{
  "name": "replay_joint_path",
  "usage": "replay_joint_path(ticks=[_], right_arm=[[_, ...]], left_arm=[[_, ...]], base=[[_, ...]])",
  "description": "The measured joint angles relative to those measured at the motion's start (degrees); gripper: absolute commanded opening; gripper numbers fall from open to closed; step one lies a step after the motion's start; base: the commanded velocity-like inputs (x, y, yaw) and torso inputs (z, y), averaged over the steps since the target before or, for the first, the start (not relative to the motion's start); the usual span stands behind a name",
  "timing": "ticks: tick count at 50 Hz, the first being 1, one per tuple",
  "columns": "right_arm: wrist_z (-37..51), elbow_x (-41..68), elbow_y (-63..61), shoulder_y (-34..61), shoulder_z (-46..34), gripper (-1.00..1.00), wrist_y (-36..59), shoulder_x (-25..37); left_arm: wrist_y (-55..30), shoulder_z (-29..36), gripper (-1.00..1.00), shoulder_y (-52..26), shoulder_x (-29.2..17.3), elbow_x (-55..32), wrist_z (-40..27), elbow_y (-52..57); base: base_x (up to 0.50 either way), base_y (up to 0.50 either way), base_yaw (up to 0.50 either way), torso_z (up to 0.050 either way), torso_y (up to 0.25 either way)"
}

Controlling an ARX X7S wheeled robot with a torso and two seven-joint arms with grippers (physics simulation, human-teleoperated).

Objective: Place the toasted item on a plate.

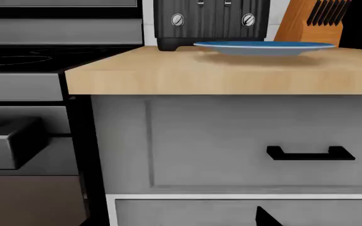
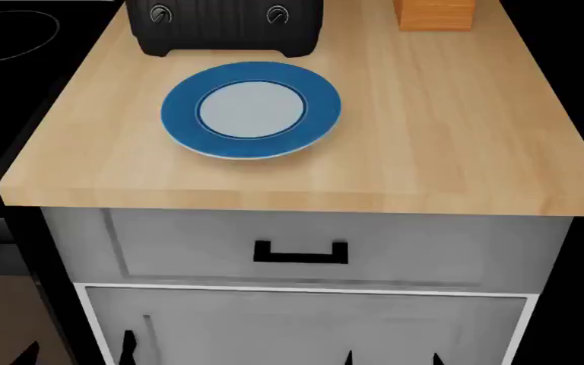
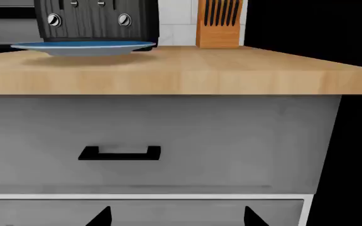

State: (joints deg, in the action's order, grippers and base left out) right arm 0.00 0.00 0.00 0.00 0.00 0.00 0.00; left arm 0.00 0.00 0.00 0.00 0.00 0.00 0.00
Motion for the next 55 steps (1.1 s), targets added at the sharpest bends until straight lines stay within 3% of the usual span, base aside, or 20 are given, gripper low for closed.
replay_joint_path(ticks=[11, 44, 55], right_arm=[[3.45, 2.90, -1.30, -0.43, -3.93, 1.00, -0.41, 3.10], [6.63, 5.89, -4.67, -0.48, -7.85, 1.00, -0.39, 6.70], [7.40, 6.37, -5.47, 0.08, -8.66, 1.00, 0.76, 7.18]], left_arm=[[-0.96, 1.54, 1.00, -0.28, -1.47, -0.96, -0.97, 1.03], [-2.34, 4.86, 1.00, -0.31, -4.65, -3.90, -4.32, 2.86], [-2.76, 5.78, 1.00, -0.81, -5.61, -4.41, -5.09, 2.77]], base=[[0.00, 0.02, 0.00, 0.000, 0.000], [0.00, 0.50, 0.00, 0.000, 0.000], [0.00, 0.01, 0.00, 0.027, 0.000]])
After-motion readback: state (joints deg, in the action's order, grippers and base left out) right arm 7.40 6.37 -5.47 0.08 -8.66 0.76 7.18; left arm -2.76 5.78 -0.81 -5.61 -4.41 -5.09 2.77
